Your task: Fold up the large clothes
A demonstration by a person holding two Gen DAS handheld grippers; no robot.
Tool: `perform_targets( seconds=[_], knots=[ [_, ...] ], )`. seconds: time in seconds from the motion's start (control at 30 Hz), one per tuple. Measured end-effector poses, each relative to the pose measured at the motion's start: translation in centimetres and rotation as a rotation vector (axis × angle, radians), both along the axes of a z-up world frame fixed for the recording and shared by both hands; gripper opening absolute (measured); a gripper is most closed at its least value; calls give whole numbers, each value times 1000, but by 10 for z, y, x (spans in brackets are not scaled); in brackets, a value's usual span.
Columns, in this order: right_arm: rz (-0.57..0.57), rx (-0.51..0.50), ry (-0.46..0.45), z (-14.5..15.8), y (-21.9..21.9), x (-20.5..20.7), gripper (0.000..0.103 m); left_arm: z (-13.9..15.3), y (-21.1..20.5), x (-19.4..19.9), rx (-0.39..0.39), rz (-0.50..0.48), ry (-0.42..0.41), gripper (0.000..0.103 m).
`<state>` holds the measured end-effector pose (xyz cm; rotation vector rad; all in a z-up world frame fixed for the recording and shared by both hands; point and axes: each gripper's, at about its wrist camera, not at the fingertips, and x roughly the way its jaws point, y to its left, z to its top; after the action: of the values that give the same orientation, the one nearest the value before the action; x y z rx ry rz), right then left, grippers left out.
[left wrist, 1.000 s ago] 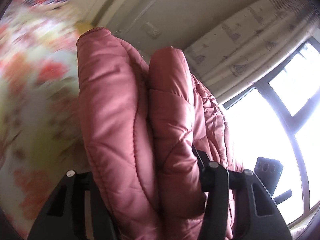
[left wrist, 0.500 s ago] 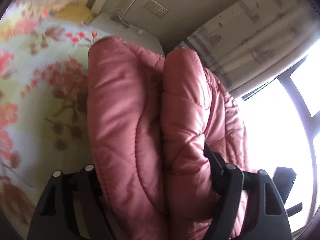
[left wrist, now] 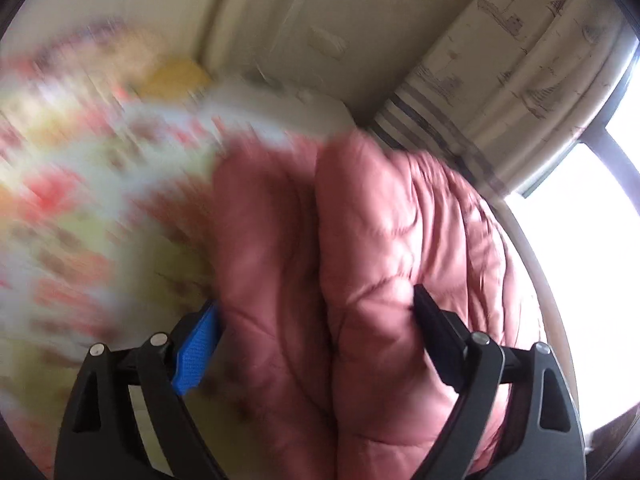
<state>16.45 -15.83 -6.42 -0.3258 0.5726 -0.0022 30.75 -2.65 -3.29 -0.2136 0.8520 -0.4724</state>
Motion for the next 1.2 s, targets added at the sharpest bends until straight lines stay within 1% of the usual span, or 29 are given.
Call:
perform_targets(
  seconds=[0.03,0.07,0.1,0.17,0.23,0.27,0.3,0.33,0.37,0.43,0.47,0.5,0.53,0.57,0.6,0.67,0.7,0.73,0.77,0.8,0.87,0.93,1.0,1.03,1.07,1.1,1.13,1.17,1.2],
  knots=[
    [-7,-9,-2,-1,3,0,81,20,2,-8,46,44,-78,88],
    [-10,6,5,0,1,1,82,35,2,-14,68,65,-134,88],
    [-4,21,14,3,-1,1,82,57,1,-22,78,68,-208,88],
    [12,20,16,2,-4,0,82,90,-14,-32,85,13,-298,89],
    [10,20,12,0,-4,0,82,103,-37,-36,130,-45,-348,91],
    [7,17,10,0,-4,-1,82,105,-56,-34,181,-78,-365,91],
    [5,15,9,1,-4,-1,82,103,-70,-29,220,-93,-365,91],
    [5,15,9,-2,-5,-1,82,94,-88,-20,284,-112,-346,91],
    [6,16,10,-10,-8,2,82,81,-101,-9,331,-123,-310,91],
    [6,15,13,-8,-7,6,82,51,-121,14,412,-127,-229,91],
    [7,15,13,-8,-7,5,82,27,-126,26,474,-118,-179,94],
    [9,16,10,-8,-7,5,82,3,-128,37,497,-119,-150,97],
    [18,13,4,-7,-7,3,82,-7,-123,40,467,-107,-157,99],
    [28,0,5,-8,-4,3,82,-12,-117,44,445,-89,-140,101],
    [31,-10,6,-7,-3,3,82,-12,-113,48,431,-76,-115,101],
    [55,5,10,-3,-4,0,82,-12,-113,47,453,-82,-124,101],
    [76,27,17,2,-7,-1,81,-13,-113,46,468,-85,-136,101],
    [113,73,18,11,-14,-4,79,-13,-113,45,468,-83,-138,101],
    [138,116,6,20,-21,-7,76,-12,-112,43,460,-82,-136,101],
    [154,181,-28,35,-35,-10,76,-13,-109,44,440,-80,-131,101],
    [106,256,-93,60,-64,-9,76,-13,-107,42,418,-75,-131,101],
    [51,295,-114,71,-90,2,76,-15,-104,43,412,-71,-135,101],
    [-4,318,-59,64,-108,21,71,-15,-103,42,410,-68,-140,101],
    [-16,320,0,51,-112,33,71,-16,-103,42,407,-68,-141,101],
    [-11,311,75,30,-111,45,74,-15,-102,42,404,-68,-143,101],
    [-15,286,71,17,-108,48,76,-15,-101,42,398,-63,-145,101],
    [-12,273,33,7,-105,46,76,-16,-101,42,397,-64,-147,101],
    [-12,272,23,6,-105,44,76,-17,-102,40,398,-63,-153,101],
    [-9,273,35,9,-105,44,77,-15,-101,40,399,-60,-156,101]
  ],
)
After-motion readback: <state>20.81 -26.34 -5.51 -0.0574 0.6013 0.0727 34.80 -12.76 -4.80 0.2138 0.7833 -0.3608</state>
